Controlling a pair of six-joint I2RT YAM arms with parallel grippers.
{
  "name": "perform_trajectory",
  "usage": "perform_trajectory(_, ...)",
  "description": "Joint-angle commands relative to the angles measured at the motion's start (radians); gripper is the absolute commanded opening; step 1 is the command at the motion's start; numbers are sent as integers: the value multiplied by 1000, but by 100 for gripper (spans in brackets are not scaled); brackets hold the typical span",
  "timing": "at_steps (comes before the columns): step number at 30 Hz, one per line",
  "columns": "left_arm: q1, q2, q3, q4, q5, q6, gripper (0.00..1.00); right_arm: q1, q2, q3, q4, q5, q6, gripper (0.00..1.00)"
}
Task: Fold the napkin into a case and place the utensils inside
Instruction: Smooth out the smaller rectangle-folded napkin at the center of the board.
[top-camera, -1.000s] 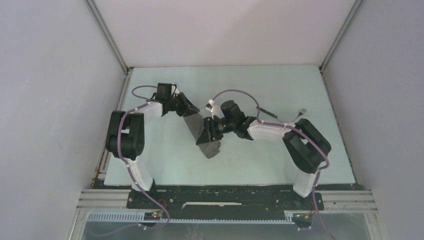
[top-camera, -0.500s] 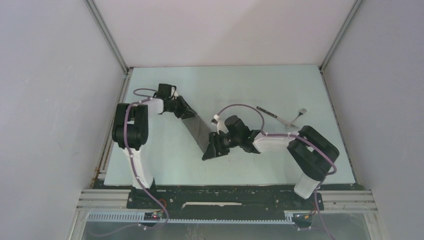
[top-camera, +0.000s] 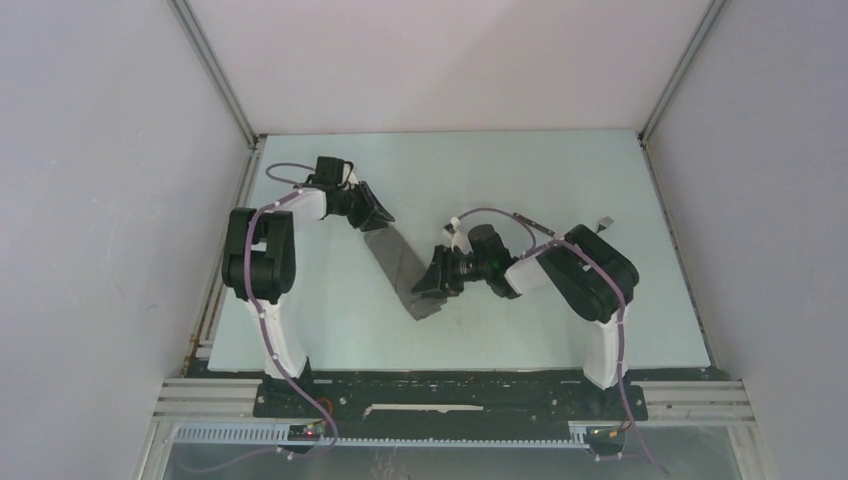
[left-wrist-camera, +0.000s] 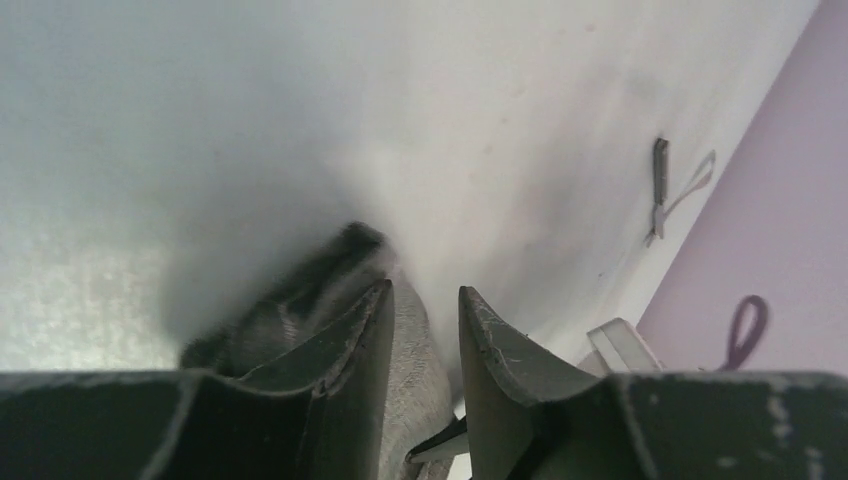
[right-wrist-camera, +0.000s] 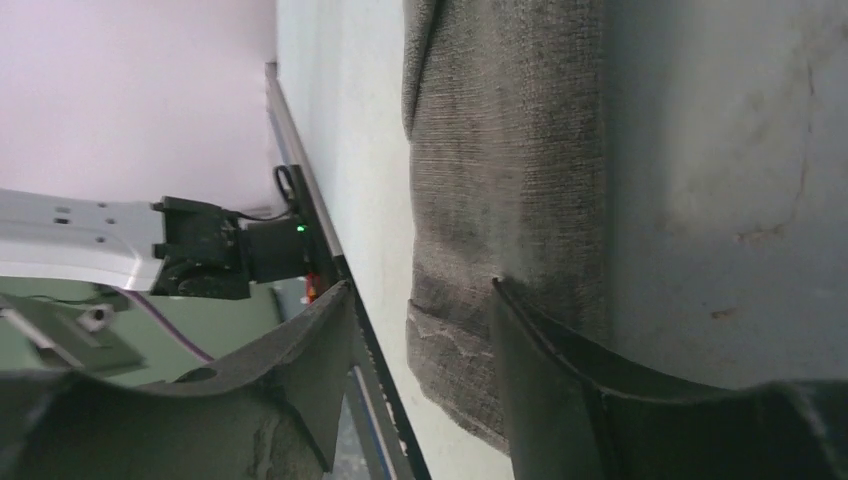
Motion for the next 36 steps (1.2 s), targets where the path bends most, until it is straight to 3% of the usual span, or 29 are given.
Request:
perform_trajectory(1,13,73,-9,-6,-41,2,38,6,95,-114,253,-28,117,61)
perform_trajectory(6,14,32,8,-43,-73,42,39,-13,-24,-130,133,-16,55,61)
perform_trajectory(10,11,-58,49,-98,-62,81,42,23,-202,-20,-208,64,-107,63)
perform_trajectory(12,11,-89,53,-97,-41,76,43,54,-231,26,-273,83,-133,64)
perform_trajectory(20,18,-19,-62,-41,-99,24,43,123,-35,-21,22,43,10,63)
perform_trajectory(23,17,22,-67,-67,-125,42,43,120,22,-46,17,53,-7,62)
perform_trajectory(28,14,-138,-62,-113,-176,81,45,135,-97,-43,-256,145,-155,62)
perform_trajectory(33,13,-384,-21,-227,-208,179,48,228,-309,72,-665,302,-303,65)
perform_trajectory(36,12,-448,13,-286,-177,244,53,296,-296,130,-710,323,-275,66)
